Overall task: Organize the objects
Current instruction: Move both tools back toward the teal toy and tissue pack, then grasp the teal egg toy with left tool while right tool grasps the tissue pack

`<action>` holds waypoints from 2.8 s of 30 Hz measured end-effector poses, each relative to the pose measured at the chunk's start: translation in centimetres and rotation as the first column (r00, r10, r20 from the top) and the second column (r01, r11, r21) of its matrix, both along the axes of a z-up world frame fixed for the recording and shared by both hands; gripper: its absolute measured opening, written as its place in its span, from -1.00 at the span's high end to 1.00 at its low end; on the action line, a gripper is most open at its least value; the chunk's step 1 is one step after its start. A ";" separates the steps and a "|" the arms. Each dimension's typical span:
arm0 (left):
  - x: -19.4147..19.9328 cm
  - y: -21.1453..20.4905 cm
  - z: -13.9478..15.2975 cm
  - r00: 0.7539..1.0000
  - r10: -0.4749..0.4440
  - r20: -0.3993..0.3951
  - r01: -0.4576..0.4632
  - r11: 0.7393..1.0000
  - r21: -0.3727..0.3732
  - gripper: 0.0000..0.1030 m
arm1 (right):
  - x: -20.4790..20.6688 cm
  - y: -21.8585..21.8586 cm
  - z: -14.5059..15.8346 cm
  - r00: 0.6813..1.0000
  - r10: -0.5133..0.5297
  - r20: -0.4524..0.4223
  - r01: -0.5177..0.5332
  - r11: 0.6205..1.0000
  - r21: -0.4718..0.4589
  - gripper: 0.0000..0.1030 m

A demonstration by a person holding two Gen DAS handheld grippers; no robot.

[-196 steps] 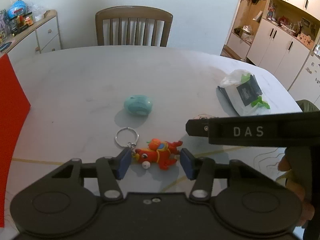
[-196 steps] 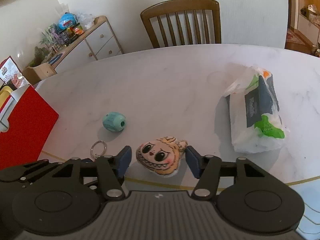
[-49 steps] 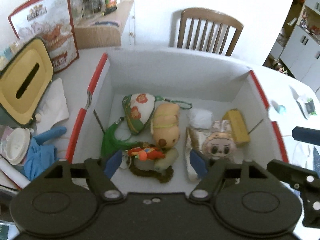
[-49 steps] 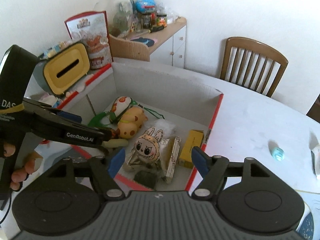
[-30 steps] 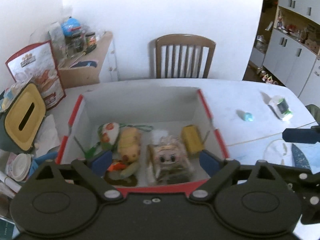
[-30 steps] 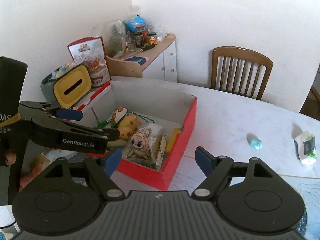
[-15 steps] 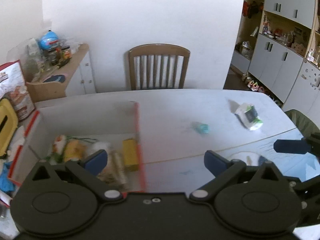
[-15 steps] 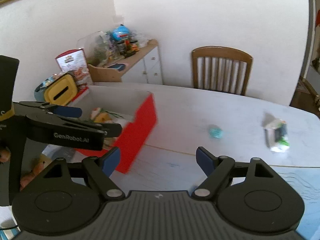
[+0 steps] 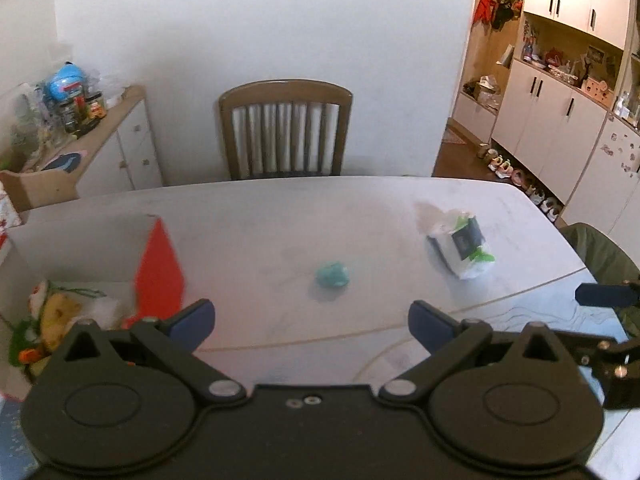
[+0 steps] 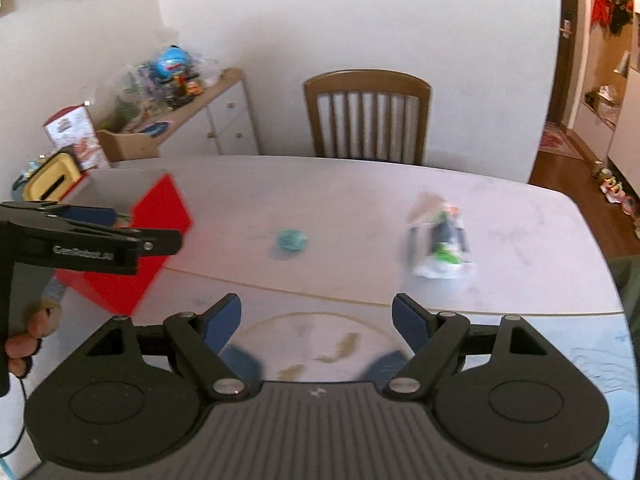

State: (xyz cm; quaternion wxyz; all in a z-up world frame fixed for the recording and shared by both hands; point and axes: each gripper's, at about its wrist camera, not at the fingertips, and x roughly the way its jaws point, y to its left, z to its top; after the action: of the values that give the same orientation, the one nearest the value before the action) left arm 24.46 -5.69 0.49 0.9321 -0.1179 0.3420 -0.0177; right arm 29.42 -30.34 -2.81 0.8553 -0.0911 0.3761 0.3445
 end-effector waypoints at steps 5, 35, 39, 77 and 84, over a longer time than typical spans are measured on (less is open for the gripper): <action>2.4 -1.8 -0.5 1.000 -0.002 -0.010 0.003 1.000 0.025 -0.99 | 4.1 -1.7 -0.5 1.000 -0.024 0.000 0.024 1.000 -0.020 -0.61; 13.5 -3.3 -9.6 0.989 -0.008 -0.148 0.008 1.000 -0.001 -0.70 | 23.0 4.3 -9.2 0.994 -0.081 -0.072 0.072 0.991 -0.113 -0.60; 14.2 -3.7 -10.0 0.989 -0.019 -0.145 0.019 1.000 0.000 -0.69 | 24.5 5.2 -10.4 0.992 -0.098 -0.081 0.086 0.986 -0.144 -0.55; 14.7 -3.8 -10.7 0.990 -0.015 -0.142 0.008 0.999 -0.047 0.28 | 23.0 5.0 -13.0 0.960 -0.121 -0.252 0.096 0.989 -0.112 0.28; 13.0 -3.3 -9.7 0.991 -0.011 -0.133 0.001 0.997 -0.071 0.28 | 19.5 4.7 -12.2 0.956 -0.088 -0.278 0.071 0.995 -0.073 0.38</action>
State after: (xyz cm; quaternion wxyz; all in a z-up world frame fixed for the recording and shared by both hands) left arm 37.44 -8.96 -9.18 0.9024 -0.1509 0.4029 -0.0247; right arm 48.95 -25.64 -14.97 0.8032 -0.0527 0.5076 0.3074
